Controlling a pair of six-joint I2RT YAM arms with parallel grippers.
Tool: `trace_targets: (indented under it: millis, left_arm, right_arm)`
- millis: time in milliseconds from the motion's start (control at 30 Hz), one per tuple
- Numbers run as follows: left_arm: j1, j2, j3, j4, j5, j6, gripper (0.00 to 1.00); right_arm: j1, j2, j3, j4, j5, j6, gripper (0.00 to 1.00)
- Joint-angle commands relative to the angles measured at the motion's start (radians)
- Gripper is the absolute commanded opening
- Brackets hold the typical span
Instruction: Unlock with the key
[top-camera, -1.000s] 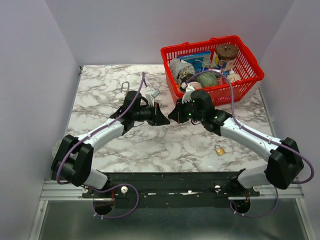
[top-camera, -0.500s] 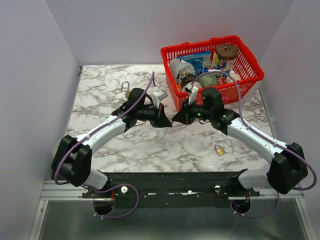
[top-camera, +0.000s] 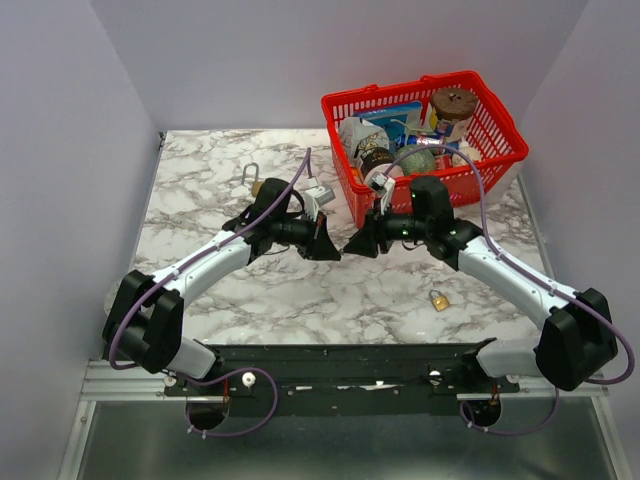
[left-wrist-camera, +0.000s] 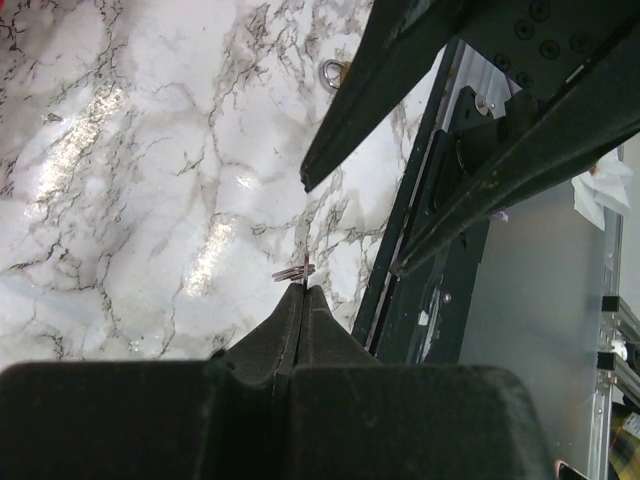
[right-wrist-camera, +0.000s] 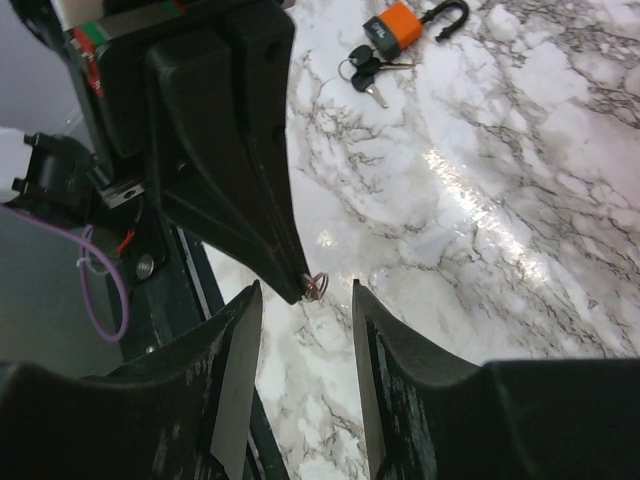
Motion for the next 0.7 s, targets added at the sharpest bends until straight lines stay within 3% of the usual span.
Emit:
trace_targets:
  millis: [0,667]
  left_arm:
    - [-0.008,-0.015,0.020,-0.004,0.042,0.023,0.00]
    - [-0.027,-0.001,0.019,-0.001,0.062,0.029,0.00]
  right_arm:
    - [0.002,-0.023,-0.038,0.024,-0.109,-0.039,0.50]
    - [0.002,0.051,-0.040,0.052,-0.152,-0.059,0.31]
